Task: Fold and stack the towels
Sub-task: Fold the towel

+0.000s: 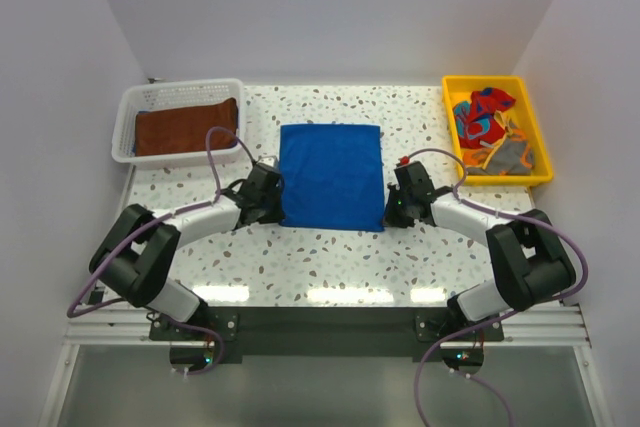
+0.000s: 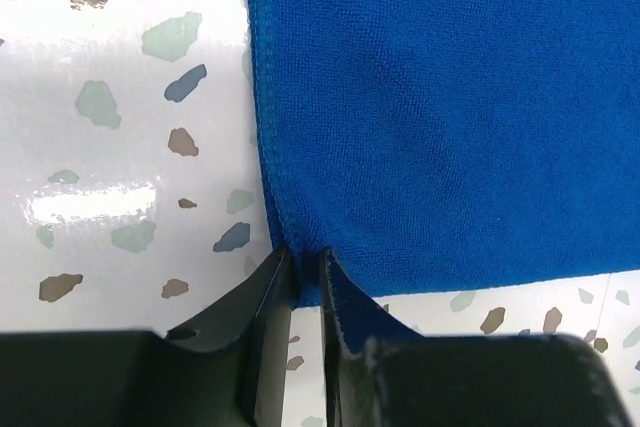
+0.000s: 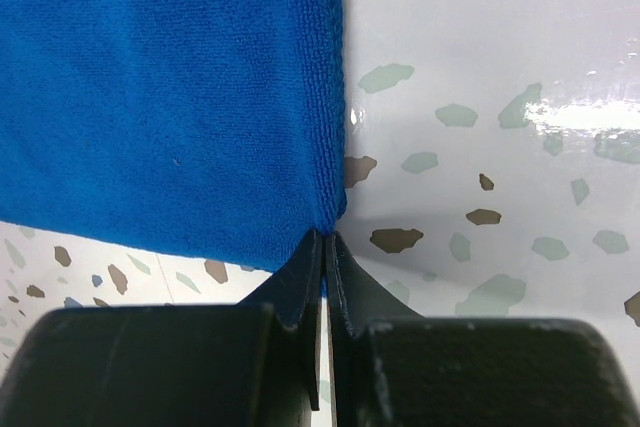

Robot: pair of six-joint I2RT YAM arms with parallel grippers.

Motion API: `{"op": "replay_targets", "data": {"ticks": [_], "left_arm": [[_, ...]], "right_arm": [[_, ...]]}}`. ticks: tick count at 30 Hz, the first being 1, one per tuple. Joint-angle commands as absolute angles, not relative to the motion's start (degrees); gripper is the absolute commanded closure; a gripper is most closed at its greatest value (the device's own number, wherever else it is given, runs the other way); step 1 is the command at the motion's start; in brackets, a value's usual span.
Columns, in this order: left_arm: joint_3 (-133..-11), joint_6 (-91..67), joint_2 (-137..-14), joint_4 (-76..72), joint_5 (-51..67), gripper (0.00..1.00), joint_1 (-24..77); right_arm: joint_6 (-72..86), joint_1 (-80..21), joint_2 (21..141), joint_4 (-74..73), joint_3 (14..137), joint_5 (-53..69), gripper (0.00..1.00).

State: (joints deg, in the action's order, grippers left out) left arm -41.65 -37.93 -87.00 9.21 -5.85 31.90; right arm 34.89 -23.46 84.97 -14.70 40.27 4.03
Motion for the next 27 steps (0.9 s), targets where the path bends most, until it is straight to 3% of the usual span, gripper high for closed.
{"op": "replay_targets", "data": {"ticks": [1, 10, 20, 27], "left_arm": [[-44.47, -37.09, -85.17, 10.54, -7.82, 0.79, 31.64], [-46.32, -36.47, -83.23, 12.75, -8.09, 0.99, 31.64], [-52.27, -35.16, -84.02, 15.29, -8.87, 1.0, 31.29], [-66.77, -31.29, -89.64, 18.1, -7.39, 1.0, 25.42]], "right_arm": [[33.84, -23.55, 83.06, -16.26, 42.27, 2.82, 1.0], [32.61, -23.64, 81.48, -18.9, 44.47, 1.32, 1.0], [30.51, -23.47, 82.08, -24.07, 51.4, -0.17, 1.0], [27.78, -20.4, 89.27, -27.33, 70.64, -3.69, 1.0]]}}
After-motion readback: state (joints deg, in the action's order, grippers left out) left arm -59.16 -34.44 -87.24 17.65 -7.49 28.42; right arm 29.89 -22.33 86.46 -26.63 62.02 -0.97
